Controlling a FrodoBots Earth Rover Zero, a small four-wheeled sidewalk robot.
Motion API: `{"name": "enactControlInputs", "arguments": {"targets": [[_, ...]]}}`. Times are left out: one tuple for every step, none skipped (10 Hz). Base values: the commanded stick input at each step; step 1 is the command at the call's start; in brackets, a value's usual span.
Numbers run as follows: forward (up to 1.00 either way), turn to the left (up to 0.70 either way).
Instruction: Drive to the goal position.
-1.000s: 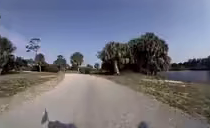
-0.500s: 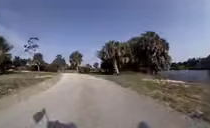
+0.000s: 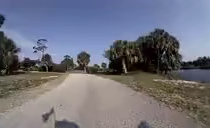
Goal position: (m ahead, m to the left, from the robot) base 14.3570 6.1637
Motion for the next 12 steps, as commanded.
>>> {"name": "enactControlInputs", "arguments": {"targets": [[1.0,0.06],[1.0,0.19],[1.0,0.4],[1.0,0.4],[1.0,0.4],[1.0,0.4],[1.0,0.4],[1.0,0.38],[1.0,0.24],[1.0,0.1],[1.0,0.03],[1.0,0.03]]}}
